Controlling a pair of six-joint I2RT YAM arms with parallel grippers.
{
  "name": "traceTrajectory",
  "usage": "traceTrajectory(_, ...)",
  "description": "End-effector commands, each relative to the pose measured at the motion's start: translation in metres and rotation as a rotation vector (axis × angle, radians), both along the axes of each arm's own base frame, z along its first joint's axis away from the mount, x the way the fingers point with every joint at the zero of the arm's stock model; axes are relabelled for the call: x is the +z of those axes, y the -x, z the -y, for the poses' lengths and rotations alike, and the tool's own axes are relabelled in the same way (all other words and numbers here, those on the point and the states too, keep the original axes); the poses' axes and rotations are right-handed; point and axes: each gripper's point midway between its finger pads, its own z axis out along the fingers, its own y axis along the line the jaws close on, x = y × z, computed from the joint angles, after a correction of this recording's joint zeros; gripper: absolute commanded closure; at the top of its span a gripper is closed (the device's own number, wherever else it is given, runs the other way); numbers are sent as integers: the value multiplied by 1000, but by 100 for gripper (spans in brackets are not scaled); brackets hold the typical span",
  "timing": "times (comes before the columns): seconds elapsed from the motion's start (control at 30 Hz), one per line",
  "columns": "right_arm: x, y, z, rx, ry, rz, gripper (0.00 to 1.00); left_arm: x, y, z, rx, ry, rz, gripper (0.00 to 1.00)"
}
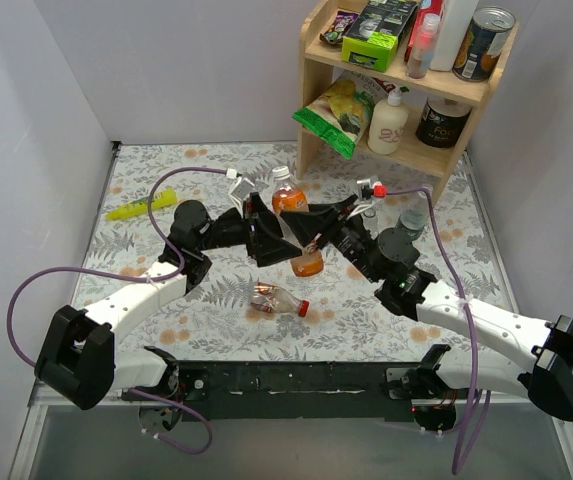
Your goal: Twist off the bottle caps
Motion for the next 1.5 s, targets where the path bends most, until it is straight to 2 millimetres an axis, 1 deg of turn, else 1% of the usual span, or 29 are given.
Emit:
traceTrajectory(0.0,44,16,4,15,-181,90,73,6,0,0,21,12,32,3)
traceTrajectory(0.13,44,15,8,-4,-180,85,74,2,-8,0,60,-21,23,2)
traceTrajectory(0.4,35,19,-3,45,-195,84,74,12,10,1,-30,61,10,14)
traceTrajectory(0.43,32,19,-6,51,-192,81,74,11,9,1,-31,59,3,21)
traceTrajectory(0.57,30,21,-9,67,-191,87,74,12,10,1,-35,53,9,33)
traceTrajectory(0.63,26,20,-11,68,-169,81,74,14,12,1,-44,58,26,42)
traceTrajectory(0.67,25,20,-11,67,-160,79,74,14,13,0,-44,59,35,51)
traceTrajectory(0.7,26,21,-9,60,-156,79,72,15,13,-1,-37,59,42,54)
traceTrajectory(0.77,14,19,-6,43,-111,50,66,12,9,-1,-13,35,63,60)
traceTrajectory(0.8,17,20,1,22,-110,53,53,14,3,-1,18,30,67,61)
traceTrajectory(0.83,4,18,3,6,-60,20,47,7,-1,-1,35,-2,44,62)
traceTrajectory(0.87,4,18,8,-10,-44,17,41,5,-4,-1,49,-20,71,63)
traceTrajectory(0.9,12,18,19,-42,-43,27,32,8,-8,-1,60,-28,91,64)
traceTrajectory(0.93,12,17,25,-68,-17,27,29,2,-9,-1,68,-53,76,64)
traceTrajectory(0.97,-4,14,30,-96,62,-24,27,2,-10,-1,69,-62,99,65)
traceTrajectory(1.0,15,12,44,-142,49,-13,25,0,-10,0,69,-77,97,65)
traceTrajectory(1.03,23,12,51,-161,69,2,24,0,-8,2,57,-87,105,65)
traceTrajectory(1.07,15,11,57,-178,130,-24,23,-1,-7,3,47,-98,116,65)
traceTrajectory(1.1,22,12,64,-196,136,-21,23,-7,-6,5,37,-118,117,65)
traceTrajectory(1.13,42,13,70,-209,132,-1,24,-5,-3,8,26,-118,129,65)
traceTrajectory(1.17,36,13,75,-218,189,-29,24,-4,-1,9,18,-118,136,65)
traceTrajectory(1.2,39,13,77,-223,213,-38,25,-7,0,9,10,-130,145,65)
traceTrajectory(1.23,63,14,80,-224,193,-15,25,-6,4,13,-6,-134,156,65)
traceTrajectory(1.27,63,15,81,-222,230,-23,26,-6,7,15,-19,-142,167,65)
traceTrajectory(1.3,51,15,77,-201,297,-54,27,-13,9,17,-28,-167,155,65)
traceTrajectory(1.33,67,17,78,-195,287,-46,27,-12,13,21,-46,-177,187,66)
traceTrajectory(1.37,66,17,77,-189,310,-55,28,-14,15,23,-53,-185,197,66)
traceTrajectory(1.4,57,16,72,-172,354,-77,29,-17,19,26,-67,-196,191,66)
traceTrajectory(1.47,63,16,69,-156,366,-79,32,-18,23,28,-79,-199,204,66)
